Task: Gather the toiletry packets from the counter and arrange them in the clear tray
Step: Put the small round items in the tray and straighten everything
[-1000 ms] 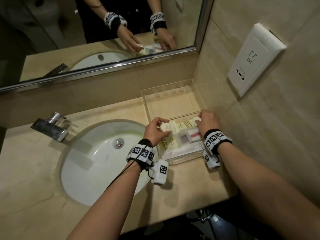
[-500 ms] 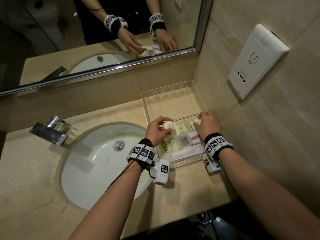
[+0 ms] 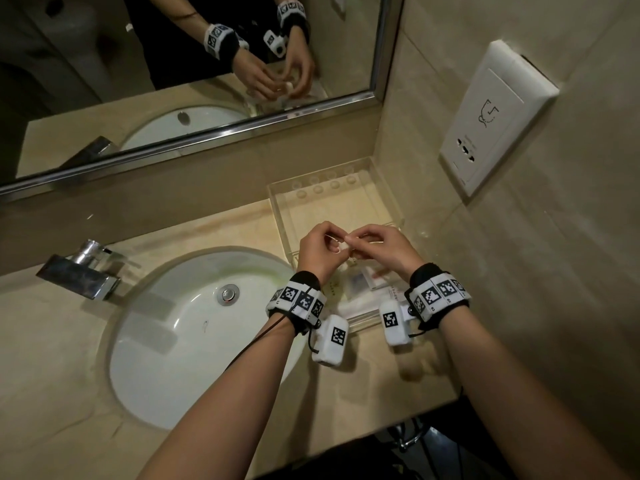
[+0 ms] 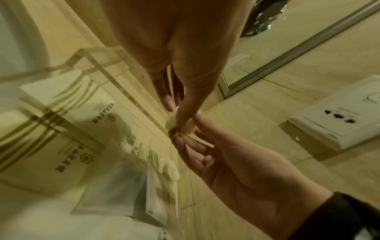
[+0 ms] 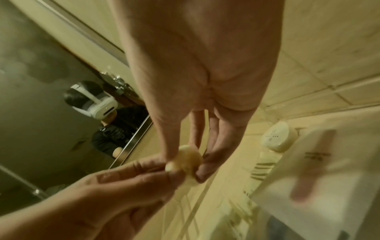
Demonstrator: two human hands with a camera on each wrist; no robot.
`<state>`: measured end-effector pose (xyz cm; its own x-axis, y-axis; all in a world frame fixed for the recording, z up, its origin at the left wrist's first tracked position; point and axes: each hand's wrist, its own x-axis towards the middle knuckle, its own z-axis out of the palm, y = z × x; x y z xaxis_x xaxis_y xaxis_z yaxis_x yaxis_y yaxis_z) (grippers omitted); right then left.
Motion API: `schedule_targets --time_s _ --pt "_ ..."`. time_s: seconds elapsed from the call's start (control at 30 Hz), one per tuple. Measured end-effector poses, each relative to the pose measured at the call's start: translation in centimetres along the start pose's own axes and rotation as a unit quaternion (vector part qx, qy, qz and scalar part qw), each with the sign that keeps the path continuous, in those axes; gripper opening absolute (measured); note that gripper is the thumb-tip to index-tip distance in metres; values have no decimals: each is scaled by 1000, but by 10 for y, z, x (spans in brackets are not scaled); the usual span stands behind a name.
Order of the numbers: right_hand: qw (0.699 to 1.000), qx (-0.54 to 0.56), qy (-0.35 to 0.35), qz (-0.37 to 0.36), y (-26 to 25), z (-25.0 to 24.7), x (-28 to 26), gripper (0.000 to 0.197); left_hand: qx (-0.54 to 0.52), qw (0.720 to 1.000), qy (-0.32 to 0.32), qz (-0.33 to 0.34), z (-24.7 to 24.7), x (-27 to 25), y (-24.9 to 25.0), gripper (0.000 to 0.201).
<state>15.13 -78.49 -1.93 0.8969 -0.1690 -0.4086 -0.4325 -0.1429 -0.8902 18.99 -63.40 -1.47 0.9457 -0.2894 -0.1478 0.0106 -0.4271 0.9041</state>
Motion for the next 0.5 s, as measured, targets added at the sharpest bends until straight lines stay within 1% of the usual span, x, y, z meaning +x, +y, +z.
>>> schedule_targets --time_s 0.1,0.17,0.23,0.3,0.37,0.43,0.5 --pt "1000 2 22 5 4 -14 4 26 -9 1000 -26 13 4 1 2 34" --pt "997 -31 65 14 11 -24 13 27 -11 999 -33 0 4 3 2 37" --pt "992 -66 103 26 19 -31 24 28 0 999 -40 -15 6 4 0 35" --pt "988 -98 109 42 24 -31 28 27 24 998 -58 -19 10 4 -1 31" --pt "987 -113 102 53 30 -29 30 29 70 994 -81 -11 14 3 -2 25" --pt "984 -136 103 54 36 -25 32 30 104 990 -100 2 18 2 -3 21" --pt "983 -137 114 52 42 -22 35 27 122 986 -111 8 21 2 -2 20"
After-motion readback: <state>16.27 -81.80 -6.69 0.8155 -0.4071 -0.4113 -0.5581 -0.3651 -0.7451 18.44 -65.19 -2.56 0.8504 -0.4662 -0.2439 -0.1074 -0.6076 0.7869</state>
